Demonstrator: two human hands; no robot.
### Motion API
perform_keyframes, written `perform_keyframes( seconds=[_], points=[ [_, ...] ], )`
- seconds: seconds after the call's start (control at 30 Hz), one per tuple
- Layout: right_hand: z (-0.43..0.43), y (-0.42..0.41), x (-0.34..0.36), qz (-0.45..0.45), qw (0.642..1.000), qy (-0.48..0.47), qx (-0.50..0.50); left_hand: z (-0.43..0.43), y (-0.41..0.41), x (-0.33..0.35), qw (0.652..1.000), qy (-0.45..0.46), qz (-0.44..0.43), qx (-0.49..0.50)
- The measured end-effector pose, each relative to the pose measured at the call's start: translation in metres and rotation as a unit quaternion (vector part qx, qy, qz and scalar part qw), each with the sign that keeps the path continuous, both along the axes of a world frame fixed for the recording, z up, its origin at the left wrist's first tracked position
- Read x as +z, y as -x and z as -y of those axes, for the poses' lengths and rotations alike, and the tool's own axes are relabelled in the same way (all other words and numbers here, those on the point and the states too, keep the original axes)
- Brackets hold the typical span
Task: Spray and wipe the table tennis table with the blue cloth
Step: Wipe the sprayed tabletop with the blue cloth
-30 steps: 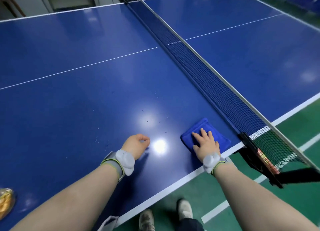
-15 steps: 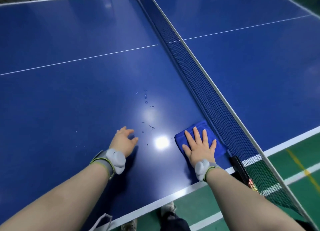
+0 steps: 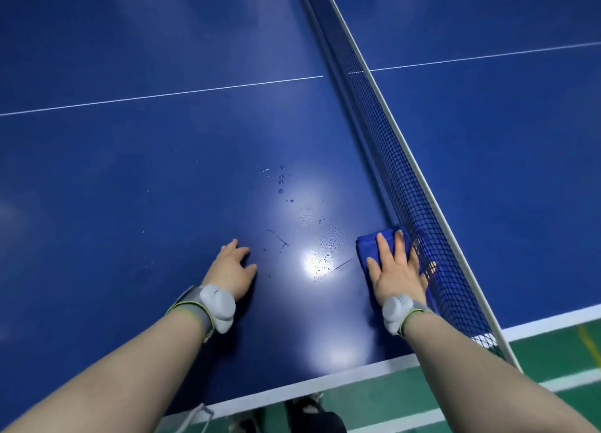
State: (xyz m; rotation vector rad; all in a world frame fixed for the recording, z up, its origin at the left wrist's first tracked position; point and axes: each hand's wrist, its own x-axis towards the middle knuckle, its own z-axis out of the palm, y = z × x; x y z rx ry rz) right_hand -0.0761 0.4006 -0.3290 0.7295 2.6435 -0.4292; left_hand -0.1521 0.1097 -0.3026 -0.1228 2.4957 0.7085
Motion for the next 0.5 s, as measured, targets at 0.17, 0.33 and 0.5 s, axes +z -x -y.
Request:
perform_keyframes(
  seconds=[0.17, 0.33, 0.5],
  points=[
    [0.022, 0.016, -0.004, 0.010, 0.999, -0.036, 0.012, 0.020, -0.003, -0.003, 1.000, 0.011, -0.012, 0.015],
    [0.064, 0.026, -0.007, 0.013, 0.996, -0.058, 0.065, 0.046, 0.002, -0.005, 1.000, 0.018, -0.020, 0.006],
    [0.134, 0.033, -0.008, -0.003, 0.987, -0.046, 0.153, 0.078, 0.007, -0.005, 0.999, 0.028, -0.023, -0.015]
  ],
)
